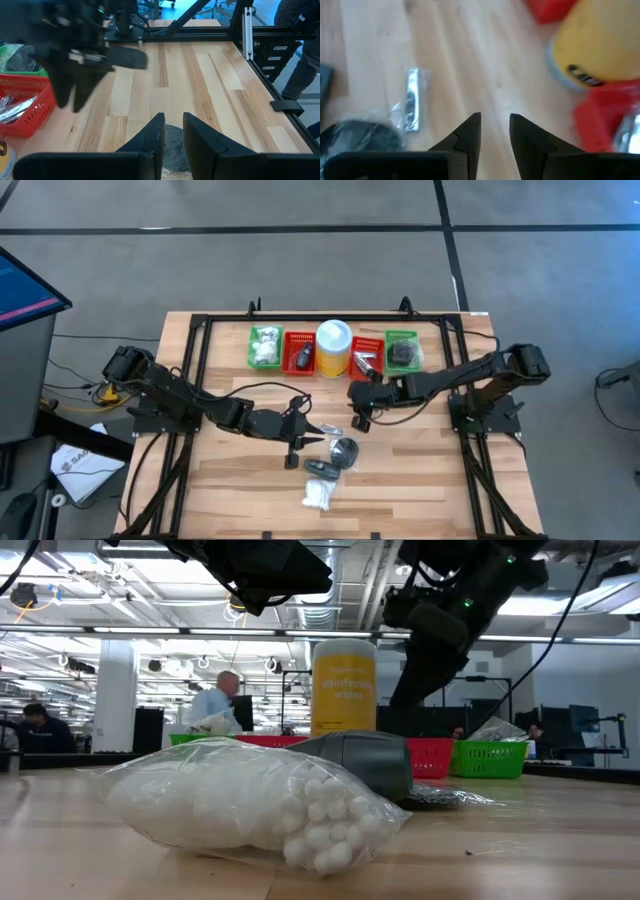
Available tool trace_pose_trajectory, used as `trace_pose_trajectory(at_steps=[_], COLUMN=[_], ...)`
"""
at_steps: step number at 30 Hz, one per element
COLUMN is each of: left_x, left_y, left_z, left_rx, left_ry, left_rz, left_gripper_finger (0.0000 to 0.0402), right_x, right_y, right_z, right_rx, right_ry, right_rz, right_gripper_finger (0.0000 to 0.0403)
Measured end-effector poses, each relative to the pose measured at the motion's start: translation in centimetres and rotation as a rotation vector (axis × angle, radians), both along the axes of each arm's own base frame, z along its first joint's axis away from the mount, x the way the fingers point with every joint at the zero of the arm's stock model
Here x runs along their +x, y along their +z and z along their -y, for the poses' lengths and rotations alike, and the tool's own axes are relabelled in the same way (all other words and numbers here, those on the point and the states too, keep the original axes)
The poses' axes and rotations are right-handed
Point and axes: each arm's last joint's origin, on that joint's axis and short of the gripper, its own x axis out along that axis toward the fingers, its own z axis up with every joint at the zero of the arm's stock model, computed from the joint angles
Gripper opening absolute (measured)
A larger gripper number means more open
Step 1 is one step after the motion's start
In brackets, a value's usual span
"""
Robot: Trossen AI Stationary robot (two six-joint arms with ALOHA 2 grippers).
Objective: Pick & Place Travel size toiletries
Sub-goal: Put the silver nail cutter into the right red bin
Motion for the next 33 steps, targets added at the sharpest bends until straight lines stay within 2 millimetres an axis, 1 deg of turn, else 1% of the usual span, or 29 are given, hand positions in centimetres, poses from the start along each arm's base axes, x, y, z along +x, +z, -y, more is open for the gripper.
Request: trace_pose_trajectory(at_steps=[3, 7, 13, 16, 20, 25, 29, 33], left_x=[0.0, 0.0, 0.0, 0.0, 0.0, 0.0, 0.0, 0.0], left_y=[0.0, 0.0, 0.0, 0.0, 0.0, 0.0, 0.0, 0.0], left_z=[0.0, 0.0, 0.0, 0.0, 0.0, 0.0, 0.0, 0.0], left_rx=[0.000, 0.000, 0.000, 0.000, 0.000, 0.000, 0.000, 0.000], left_ry=[0.000, 0.000, 0.000, 0.000, 0.000, 0.000, 0.000, 0.000], left_rz=[0.000, 0.000, 0.000, 0.000, 0.000, 0.000, 0.000, 0.000], left_gripper_finger=[0.0060, 0.0060, 0.0060, 0.0060, 0.0060, 0.0060, 0.0060, 0.0060], right_x=[0.2, 0.8, 1.8, 2.3, 2.5, 3.0, 3.1, 3.3], right_y=[-1.0, -2.1, -3.6, -4.2, -5.3, -6.0, -6.3, -6.1], right_z=[-1.4, -3.3, -5.2, -5.3, -5.2, -5.2, -5.4, -5.7], right_rx=[0.007, 0.020, 0.039, 0.050, 0.046, 0.080, 0.106, 0.113], right_ry=[0.032, 0.073, 0.112, 0.103, 0.095, 0.083, 0.102, 0.111], right_rz=[-0.026, -0.009, 0.037, 0.057, 0.031, 0.047, 0.050, 0.072], right_gripper_finger=[0.0093, 0.0093, 0.0093, 0.0093, 0.0093, 0.0093, 0.0093, 0.0093])
